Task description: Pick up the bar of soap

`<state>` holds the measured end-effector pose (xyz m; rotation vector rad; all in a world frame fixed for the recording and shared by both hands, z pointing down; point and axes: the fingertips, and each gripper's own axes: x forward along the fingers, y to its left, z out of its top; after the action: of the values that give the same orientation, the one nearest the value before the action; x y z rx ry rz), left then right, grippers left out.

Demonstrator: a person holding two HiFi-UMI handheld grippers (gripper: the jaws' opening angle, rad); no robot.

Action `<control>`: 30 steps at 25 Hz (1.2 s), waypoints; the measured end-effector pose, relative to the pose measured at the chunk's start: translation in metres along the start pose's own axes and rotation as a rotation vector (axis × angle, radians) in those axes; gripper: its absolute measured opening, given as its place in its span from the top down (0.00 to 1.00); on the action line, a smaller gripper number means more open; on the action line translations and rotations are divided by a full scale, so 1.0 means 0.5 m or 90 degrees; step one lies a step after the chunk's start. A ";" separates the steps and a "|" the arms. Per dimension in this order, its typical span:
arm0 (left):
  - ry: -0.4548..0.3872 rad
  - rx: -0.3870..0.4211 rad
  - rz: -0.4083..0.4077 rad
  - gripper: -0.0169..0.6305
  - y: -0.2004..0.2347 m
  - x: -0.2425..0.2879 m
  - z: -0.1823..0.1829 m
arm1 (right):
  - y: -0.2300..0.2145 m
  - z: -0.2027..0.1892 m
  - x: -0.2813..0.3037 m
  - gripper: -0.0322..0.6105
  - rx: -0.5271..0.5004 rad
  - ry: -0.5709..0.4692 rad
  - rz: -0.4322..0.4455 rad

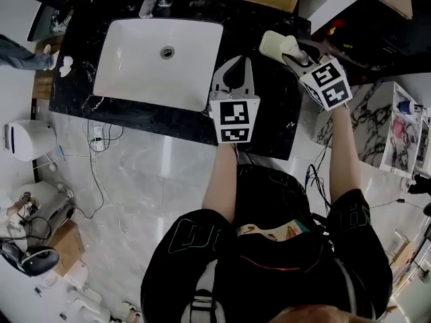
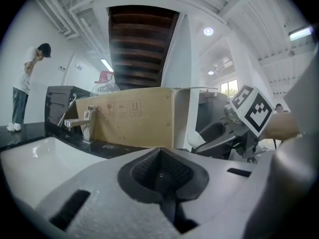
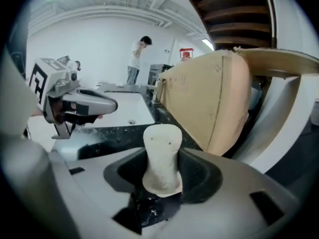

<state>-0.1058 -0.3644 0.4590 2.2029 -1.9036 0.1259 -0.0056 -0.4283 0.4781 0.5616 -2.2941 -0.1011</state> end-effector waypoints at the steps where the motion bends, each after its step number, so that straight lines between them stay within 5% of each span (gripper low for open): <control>1: -0.005 0.002 0.007 0.96 -0.003 -0.012 0.005 | 0.005 0.005 -0.016 0.64 0.012 -0.021 -0.005; 9: -0.051 0.014 0.052 0.96 -0.038 -0.092 0.051 | -0.011 0.032 -0.186 0.64 0.157 -0.211 -0.067; 17: -0.074 0.043 0.042 0.96 -0.098 -0.123 0.091 | 0.038 0.027 -0.299 0.64 0.199 -0.341 -0.100; 24: -0.090 0.075 0.059 0.96 -0.094 -0.150 0.132 | 0.029 0.001 -0.349 0.64 0.240 -0.401 -0.108; 30: -0.100 0.091 0.060 0.96 -0.100 -0.153 0.155 | 0.017 0.004 -0.369 0.65 0.215 -0.389 -0.160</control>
<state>-0.0747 -0.3015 0.3620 2.2745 -2.1467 0.1116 0.1038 -0.3423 0.3564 1.1184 -2.8406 -0.0020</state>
